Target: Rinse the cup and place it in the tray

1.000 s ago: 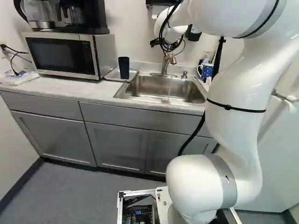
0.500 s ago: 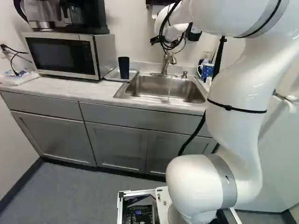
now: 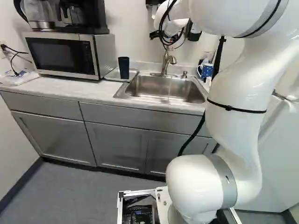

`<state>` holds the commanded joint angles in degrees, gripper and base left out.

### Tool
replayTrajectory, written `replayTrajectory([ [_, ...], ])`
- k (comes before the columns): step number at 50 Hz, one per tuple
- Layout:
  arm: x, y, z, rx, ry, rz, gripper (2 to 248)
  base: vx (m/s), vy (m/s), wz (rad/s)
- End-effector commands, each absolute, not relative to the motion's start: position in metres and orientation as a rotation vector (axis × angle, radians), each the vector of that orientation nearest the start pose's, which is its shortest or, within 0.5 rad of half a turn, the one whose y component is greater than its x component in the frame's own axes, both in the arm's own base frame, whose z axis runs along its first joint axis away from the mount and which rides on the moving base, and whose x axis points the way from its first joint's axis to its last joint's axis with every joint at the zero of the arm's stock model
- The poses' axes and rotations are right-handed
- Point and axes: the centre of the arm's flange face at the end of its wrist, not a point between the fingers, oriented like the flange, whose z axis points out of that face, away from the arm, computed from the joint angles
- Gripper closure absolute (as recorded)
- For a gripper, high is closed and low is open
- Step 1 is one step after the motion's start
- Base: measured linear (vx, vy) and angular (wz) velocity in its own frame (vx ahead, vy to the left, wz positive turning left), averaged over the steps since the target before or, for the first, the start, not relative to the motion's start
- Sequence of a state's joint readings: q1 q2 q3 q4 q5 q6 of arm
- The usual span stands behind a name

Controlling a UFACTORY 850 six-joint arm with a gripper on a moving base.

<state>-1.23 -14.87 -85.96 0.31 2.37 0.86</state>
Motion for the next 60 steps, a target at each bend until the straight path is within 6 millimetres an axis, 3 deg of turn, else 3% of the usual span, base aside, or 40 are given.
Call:
replayTrajectory([
  [10,0.654,-0.004,0.729,-2.486,0.034,-1.907,3,0.000,0.000,0.000],
  [28,0.686,-0.004,0.725,-2.473,0.033,-1.923,3,0.000,0.000,0.000],
  [60,0.685,-0.005,0.719,-2.538,0.034,-1.837,3,0.000,0.000,0.000],
])
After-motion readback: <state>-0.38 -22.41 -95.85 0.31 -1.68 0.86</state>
